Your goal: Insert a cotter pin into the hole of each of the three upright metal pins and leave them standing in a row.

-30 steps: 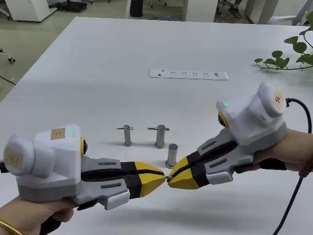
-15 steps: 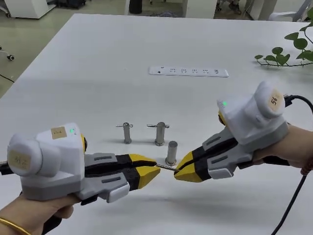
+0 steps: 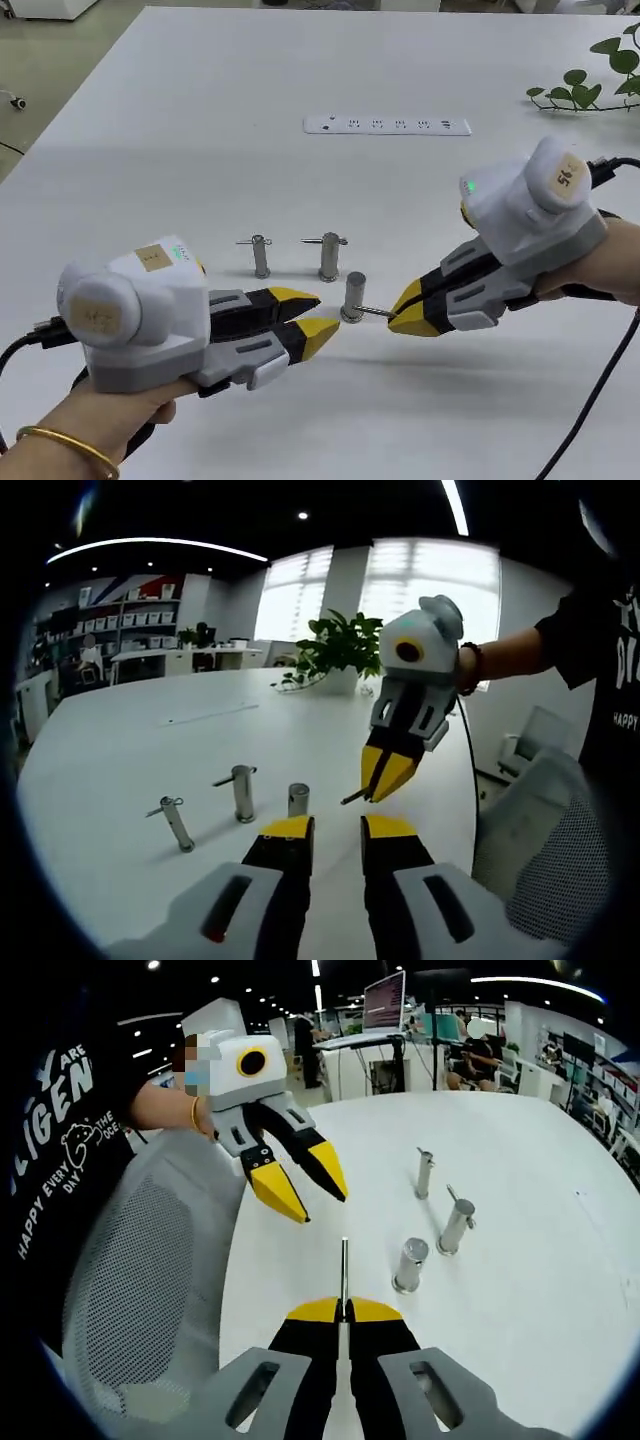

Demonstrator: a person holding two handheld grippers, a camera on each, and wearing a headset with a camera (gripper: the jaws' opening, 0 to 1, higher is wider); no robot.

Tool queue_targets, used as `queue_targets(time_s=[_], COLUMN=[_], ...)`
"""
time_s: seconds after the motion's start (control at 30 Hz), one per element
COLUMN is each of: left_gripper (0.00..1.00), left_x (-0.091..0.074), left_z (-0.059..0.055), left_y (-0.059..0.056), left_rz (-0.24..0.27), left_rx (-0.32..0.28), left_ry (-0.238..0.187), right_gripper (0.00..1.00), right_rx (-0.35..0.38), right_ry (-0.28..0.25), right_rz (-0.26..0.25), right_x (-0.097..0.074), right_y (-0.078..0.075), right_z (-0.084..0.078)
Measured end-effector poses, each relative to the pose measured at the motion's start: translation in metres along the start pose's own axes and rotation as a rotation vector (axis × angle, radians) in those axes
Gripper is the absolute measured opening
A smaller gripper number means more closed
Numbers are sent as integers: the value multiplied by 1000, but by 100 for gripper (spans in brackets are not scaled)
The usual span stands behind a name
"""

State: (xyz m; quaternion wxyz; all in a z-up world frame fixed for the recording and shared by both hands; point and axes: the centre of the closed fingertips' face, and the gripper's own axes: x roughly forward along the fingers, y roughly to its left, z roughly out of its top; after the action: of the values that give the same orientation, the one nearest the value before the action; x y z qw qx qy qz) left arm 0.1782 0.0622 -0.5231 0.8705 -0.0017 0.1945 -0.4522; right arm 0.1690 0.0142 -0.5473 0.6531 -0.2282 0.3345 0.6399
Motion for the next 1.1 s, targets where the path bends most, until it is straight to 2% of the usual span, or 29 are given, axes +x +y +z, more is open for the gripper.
queue_targets(time_s=[0.1,0.4,0.57,0.8,0.97,1.1], left_gripper=[20,21,21,20,17,17], left_x=[8,30,40,54,61,64], left_z=[-1,-13,-19,-23,-27,-29], left_y=[6,20,29,32,38,37], left_rz=[39,102,134,138,155,154], left_rx=[31,45,62,56,36,37], left_ry=[11,57,86,98,102,112], right_gripper=[0,0,0,0,0,0], right_rx=[11,8,22,43,40,40], right_ry=[18,60,60,58,56,54], right_rz=[-11,-36,-55,-54,-50,-43], right_x=[1,5,4,4,4,3], right_y=[-10,-26,-38,-49,-49,-49], right_z=[-7,-17,-20,-21,-19,-19])
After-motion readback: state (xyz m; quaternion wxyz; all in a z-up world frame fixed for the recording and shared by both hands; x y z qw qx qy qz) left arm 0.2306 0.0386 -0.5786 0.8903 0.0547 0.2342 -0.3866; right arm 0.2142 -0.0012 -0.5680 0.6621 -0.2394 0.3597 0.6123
